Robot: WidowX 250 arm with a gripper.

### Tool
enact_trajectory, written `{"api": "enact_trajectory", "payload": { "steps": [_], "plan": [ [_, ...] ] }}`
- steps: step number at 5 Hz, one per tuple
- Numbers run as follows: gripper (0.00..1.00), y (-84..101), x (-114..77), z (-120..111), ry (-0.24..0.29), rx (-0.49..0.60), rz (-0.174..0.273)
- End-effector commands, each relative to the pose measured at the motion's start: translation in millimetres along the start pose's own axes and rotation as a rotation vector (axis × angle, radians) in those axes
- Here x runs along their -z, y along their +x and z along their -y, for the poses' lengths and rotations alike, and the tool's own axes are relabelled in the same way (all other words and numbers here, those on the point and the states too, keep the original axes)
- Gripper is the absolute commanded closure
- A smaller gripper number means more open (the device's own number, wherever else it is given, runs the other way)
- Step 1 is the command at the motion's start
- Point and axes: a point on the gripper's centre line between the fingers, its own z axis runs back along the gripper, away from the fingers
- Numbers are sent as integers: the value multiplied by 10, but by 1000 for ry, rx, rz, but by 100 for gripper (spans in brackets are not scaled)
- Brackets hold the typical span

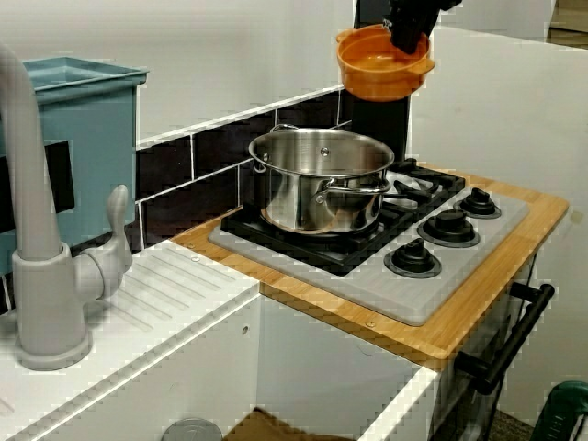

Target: Lift pot from stove

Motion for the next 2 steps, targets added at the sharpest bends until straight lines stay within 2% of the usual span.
{"api": "enact_trajectory", "payload": {
  "steps": [1, 2],
  "plan": [
    [100, -199, -605, -10, 76, -14, -119],
    [100, -243, -729, 19, 95, -28, -140]
  ]
}}
